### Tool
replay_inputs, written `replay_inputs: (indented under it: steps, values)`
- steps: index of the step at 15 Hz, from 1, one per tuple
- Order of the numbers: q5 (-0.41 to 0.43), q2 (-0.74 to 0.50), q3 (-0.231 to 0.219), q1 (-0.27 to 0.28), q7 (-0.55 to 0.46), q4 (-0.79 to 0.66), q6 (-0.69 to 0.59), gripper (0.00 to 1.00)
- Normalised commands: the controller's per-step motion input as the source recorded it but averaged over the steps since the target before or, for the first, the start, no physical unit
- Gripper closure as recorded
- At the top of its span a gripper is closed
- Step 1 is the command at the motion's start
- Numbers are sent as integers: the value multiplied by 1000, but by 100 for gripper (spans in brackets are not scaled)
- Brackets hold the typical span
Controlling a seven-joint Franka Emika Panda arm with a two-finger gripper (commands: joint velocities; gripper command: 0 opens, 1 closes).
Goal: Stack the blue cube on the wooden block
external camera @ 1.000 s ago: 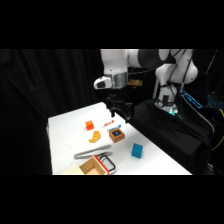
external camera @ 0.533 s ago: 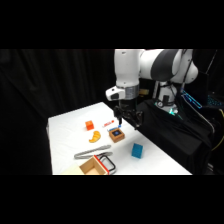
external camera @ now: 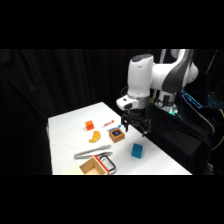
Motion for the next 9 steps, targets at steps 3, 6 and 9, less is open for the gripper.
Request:
replay_inputs:
  steps: [3, 6, 9]
  values:
    - [156, 113, 86, 57, -220, -118, 366, 0]
    - [113, 134, 108, 39, -136, -51, 333, 0]
    - [-16, 166, 78, 4, -28, -20, 311, 0]
